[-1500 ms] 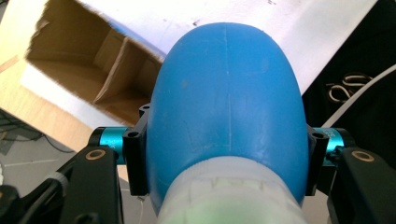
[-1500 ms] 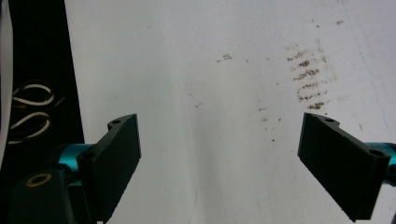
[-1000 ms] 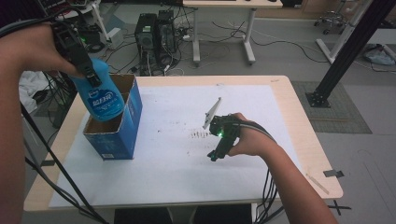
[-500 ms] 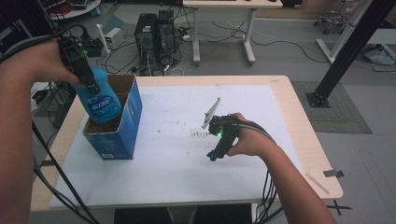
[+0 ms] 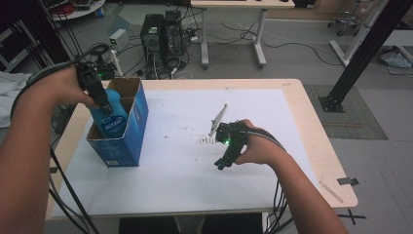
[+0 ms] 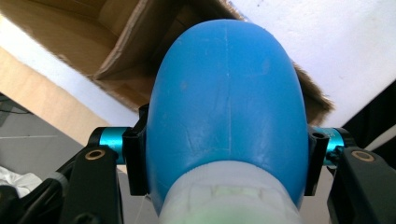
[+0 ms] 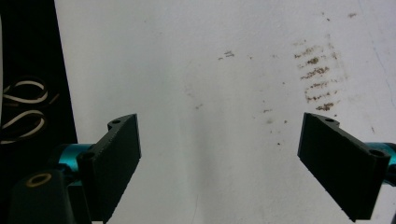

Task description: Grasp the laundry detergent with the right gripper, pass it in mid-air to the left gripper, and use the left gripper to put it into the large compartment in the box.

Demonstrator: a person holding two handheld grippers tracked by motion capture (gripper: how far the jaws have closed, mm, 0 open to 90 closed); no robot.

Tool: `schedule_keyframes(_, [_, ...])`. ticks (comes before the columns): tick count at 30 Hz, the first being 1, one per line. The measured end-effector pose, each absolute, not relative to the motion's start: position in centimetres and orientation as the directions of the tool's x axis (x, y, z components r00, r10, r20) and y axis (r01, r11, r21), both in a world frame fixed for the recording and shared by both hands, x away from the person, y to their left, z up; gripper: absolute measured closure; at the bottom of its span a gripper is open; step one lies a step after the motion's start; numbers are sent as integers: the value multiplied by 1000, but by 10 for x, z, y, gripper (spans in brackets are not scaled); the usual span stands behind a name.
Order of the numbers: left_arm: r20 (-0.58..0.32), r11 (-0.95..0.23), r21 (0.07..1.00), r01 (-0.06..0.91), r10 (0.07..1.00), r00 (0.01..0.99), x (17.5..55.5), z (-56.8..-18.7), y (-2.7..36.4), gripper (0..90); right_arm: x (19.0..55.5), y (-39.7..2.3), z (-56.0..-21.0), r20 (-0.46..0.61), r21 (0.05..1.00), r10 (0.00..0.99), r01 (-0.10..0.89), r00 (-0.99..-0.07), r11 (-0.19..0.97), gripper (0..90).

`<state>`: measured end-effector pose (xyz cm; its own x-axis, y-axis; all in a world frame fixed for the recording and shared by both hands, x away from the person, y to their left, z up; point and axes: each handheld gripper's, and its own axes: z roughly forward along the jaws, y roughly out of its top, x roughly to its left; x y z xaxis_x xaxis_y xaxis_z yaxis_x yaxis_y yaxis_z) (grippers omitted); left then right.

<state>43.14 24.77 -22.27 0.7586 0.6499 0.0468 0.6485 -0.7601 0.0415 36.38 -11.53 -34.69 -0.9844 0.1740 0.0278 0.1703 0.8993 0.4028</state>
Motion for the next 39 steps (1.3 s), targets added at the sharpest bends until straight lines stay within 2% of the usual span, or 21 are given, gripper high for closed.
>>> schedule_keyframes(4, [48, -752, 26, 659, 659, 750, 434, -240, 248, 381, 365, -114, -349, 28, 407, 170, 167, -985, 898, 125])
schedule_keyframes(5, [46, -742, 15, 670, 670, 741, 436, -255, 247, 381, 365, -114, -351, 30, 403, 167, 165, -986, 900, 125])
schedule_keyframes(19, [36, -736, 11, 677, 677, 735, 441, -295, 245, 381, 365, -116, -356, 40, 400, 167, 169, -985, 901, 125])
schedule_keyframes(39, [31, -748, 19, 663, 664, 747, 440, -296, 240, 375, 365, -118, -357, 41, 400, 171, 173, -984, 900, 125])
